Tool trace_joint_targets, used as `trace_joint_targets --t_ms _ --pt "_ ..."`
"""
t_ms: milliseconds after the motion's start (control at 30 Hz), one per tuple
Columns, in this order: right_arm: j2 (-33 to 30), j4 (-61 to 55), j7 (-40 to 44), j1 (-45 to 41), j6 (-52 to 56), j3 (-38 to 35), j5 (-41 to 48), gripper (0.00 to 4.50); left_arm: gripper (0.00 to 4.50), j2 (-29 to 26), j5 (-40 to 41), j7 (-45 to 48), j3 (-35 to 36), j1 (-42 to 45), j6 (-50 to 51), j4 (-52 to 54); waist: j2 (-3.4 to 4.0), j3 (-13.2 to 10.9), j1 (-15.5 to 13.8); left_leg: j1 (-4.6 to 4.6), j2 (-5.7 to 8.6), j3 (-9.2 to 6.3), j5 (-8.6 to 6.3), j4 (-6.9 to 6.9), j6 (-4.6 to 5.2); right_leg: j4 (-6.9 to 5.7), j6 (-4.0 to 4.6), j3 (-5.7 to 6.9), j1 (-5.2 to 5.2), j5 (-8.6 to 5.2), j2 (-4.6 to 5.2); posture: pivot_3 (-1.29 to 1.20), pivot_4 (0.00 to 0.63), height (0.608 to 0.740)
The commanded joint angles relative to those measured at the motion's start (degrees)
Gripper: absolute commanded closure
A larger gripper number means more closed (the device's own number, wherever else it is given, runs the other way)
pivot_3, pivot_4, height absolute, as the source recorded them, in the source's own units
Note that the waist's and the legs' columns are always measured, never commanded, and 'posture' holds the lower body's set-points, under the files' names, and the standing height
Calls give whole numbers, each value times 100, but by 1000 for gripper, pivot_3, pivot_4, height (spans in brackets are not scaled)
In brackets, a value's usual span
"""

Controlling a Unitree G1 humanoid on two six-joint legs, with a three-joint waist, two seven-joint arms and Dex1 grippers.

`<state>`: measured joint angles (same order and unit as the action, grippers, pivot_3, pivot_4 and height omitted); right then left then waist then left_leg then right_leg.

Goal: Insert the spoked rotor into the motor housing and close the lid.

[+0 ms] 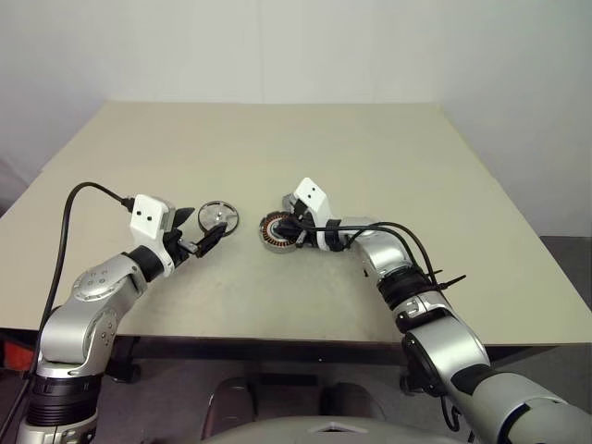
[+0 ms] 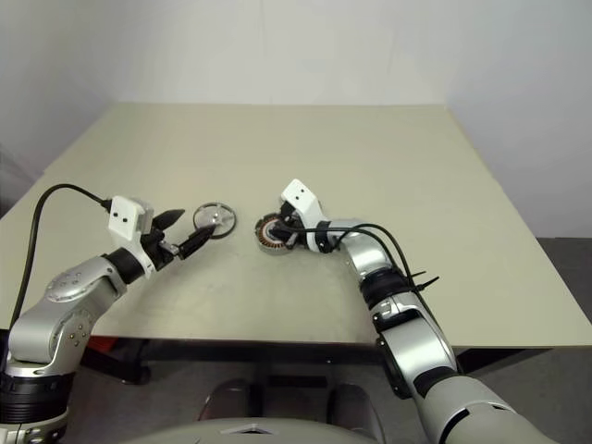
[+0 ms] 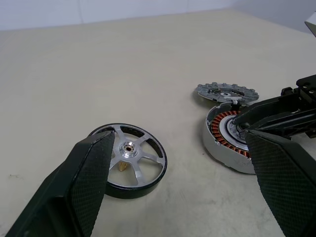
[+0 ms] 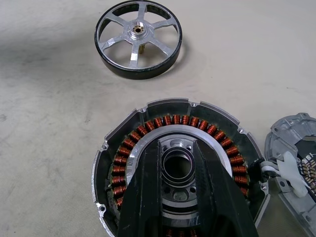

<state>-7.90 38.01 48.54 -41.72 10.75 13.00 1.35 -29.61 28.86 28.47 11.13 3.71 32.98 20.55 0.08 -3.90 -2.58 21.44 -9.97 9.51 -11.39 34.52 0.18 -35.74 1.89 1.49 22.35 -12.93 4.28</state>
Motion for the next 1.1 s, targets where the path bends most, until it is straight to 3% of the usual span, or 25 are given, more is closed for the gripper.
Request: trace_joint_targets --t_ms 33,67,300,600,700,967,1000,1100 --pt "12 -70 -10 -77 -51 31 -49 3890 0 -55 -10 -3 141 73 -110 165 0 0 0 0 0 0 0 0 0 0 0 0 0 0 0 0 0 740" --pt "9 -62 -20 -81 -73 32 -62 3147 0 -55 -11 -3 140 79 -108 162 0 0 0 0 0 0 0 0 0 0 0 0 0 0 0 0 0 740" --pt "21 -107 -19 -65 -275 10 -89 882 0 -61 -24 10 129 103 -119 129 0 0 -2 0 0 0 0 0 0 0 0 0 0 0 0 0 0 740" --pt "87 -284 189 -79 -252 -146 139 882 0 -63 -37 41 120 91 -157 105 0 0 -1 0 0 0 0 0 0 0 0 0 1 0 0 0 0 740" --pt "128 -273 202 -105 -199 -215 223 1514 0 -61 -40 46 111 87 -162 101 0 0 -1 0 0 0 0 0 0 0 0 0 0 0 0 0 0 740" --pt "189 -227 186 -103 -223 -198 225 4289 0 -68 -44 56 89 63 -161 125 0 0 -1 0 0 0 0 0 0 0 0 0 0 0 0 0 0 740" --pt "197 -218 178 -105 -228 -195 218 4489 0 -70 -42 58 91 62 -160 129 0 0 -1 0 0 0 0 0 0 0 0 0 0 0 0 0 0 740" --pt "247 -120 109 -160 -268 -192 183 4489 0 -83 -44 69 92 65 -158 129 0 0 0 0 0 0 0 0 0 0 0 0 0 0 0 0 0 740"
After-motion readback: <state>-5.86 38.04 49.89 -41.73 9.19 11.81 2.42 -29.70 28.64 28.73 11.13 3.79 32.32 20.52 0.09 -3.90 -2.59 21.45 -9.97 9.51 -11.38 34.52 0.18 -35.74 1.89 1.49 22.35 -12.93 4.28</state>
